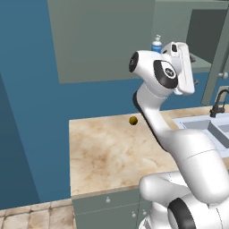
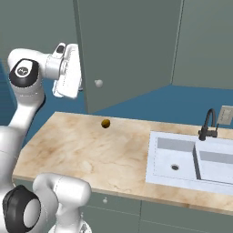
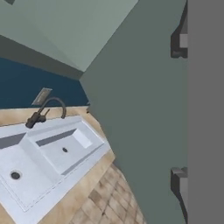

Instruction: Pick the soap dispenser and bar soap from the cabinet and place them on the counter.

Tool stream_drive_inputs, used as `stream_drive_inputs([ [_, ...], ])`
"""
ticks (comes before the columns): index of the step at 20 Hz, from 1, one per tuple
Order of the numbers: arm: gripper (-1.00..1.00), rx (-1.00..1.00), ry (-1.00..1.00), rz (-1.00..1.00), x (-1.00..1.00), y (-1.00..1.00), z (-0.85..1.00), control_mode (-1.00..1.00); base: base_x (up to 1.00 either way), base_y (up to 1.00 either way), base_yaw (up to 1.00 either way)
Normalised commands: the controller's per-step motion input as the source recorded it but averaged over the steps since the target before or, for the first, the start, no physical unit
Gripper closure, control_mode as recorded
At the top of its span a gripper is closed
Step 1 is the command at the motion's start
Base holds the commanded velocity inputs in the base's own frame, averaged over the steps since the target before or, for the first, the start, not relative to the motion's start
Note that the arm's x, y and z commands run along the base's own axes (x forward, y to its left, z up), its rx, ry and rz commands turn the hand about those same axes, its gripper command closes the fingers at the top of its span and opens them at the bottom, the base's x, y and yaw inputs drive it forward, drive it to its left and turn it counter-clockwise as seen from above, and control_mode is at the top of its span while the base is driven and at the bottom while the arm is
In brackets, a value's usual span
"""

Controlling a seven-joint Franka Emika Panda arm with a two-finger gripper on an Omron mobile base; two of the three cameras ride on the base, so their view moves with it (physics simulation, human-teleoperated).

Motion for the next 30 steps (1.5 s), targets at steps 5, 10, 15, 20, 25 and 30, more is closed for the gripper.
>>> stream_drive_inputs([
  [5, -1.0, -0.02, 0.06, 0.0, 0.13, -0.11, -0.04, -1.0, 0.0, 0.0, 0.0],
  [10, -1.0, -0.02, 0.08, 0.0, 0.14, -0.11, -0.06, -1.0, 0.0, 0.0, 0.0],
  [15, -1.0, -0.03, 0.07, 0.0, 0.06, -0.16, -0.03, -1.0, 0.0, 0.0, 0.0],
  [20, -1.0, -0.04, 0.01, 0.0, -0.04, -0.38, 0.0, -1.0, 0.0, 0.0, 0.0],
  [25, -1.0, -0.03, 0.0, 0.0, -0.15, -0.44, 0.0, -1.0, 0.0, 0.0, 0.0],
  [30, -1.0, -0.03, 0.0, 0.0, -0.19, -0.48, 0.0, -1.0, 0.0, 0.0, 0.0],
])
